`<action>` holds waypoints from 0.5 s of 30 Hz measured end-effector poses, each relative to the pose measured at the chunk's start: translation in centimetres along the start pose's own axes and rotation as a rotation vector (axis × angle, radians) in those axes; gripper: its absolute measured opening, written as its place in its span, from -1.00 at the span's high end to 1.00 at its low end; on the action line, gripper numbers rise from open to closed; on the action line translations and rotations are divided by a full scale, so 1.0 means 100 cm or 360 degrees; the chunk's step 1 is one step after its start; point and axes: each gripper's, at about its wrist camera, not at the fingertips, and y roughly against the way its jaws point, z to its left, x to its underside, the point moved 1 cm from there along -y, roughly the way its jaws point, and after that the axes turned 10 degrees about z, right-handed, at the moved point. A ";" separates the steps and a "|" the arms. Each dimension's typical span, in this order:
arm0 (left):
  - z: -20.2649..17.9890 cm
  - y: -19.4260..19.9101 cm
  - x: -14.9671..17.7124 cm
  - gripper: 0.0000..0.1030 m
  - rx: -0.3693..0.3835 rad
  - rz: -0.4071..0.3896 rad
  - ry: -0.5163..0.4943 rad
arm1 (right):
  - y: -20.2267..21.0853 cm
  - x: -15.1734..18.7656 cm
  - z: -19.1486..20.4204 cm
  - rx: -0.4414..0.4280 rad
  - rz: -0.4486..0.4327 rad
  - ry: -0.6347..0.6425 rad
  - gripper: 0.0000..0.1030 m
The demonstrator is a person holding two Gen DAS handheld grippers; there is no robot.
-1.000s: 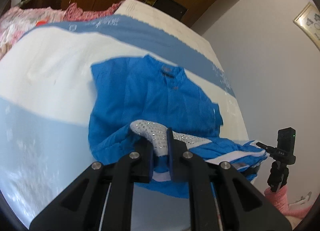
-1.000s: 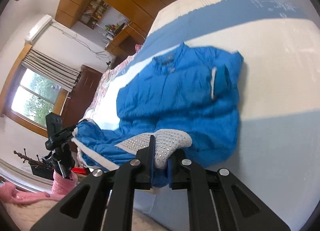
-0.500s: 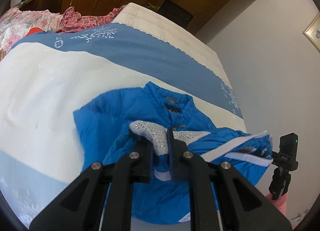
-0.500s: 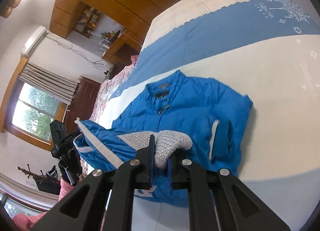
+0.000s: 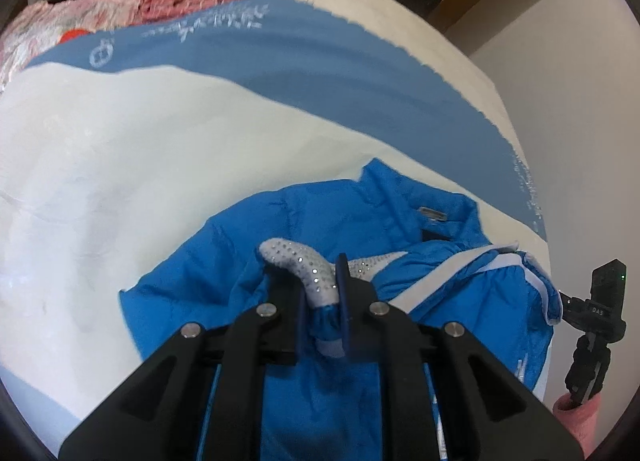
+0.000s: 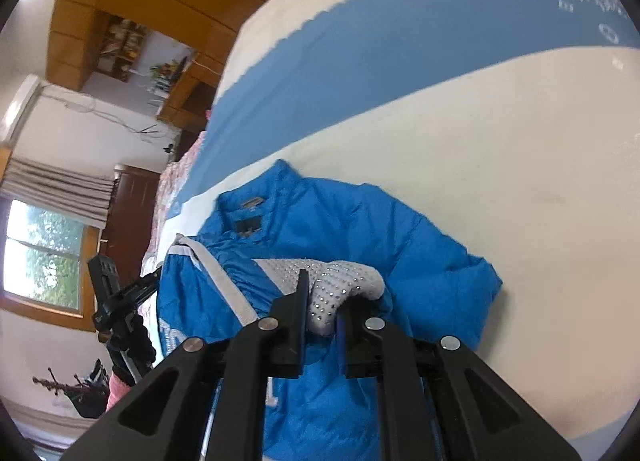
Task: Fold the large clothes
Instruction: 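Lift the hem with both grippers and fold it toward the collar, then lower the folded hem onto the jacket and open both grippers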
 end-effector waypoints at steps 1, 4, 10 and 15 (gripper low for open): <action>0.001 -0.003 -0.002 0.73 0.0000 0.0010 0.0008 | -0.003 -0.003 -0.004 -0.0013 0.0011 -0.0016 0.75; 0.007 -0.013 -0.008 0.72 0.0026 0.0058 0.0046 | -0.007 -0.009 -0.013 -0.0040 0.0049 -0.0062 0.70; 0.014 0.008 -0.007 0.54 0.0220 0.0094 0.0090 | 0.015 0.003 -0.013 -0.0164 0.0047 -0.0048 0.31; 0.020 0.056 0.022 -0.10 0.0197 -0.0028 -0.0003 | 0.047 0.029 -0.003 -0.0128 -0.0072 0.0078 -0.28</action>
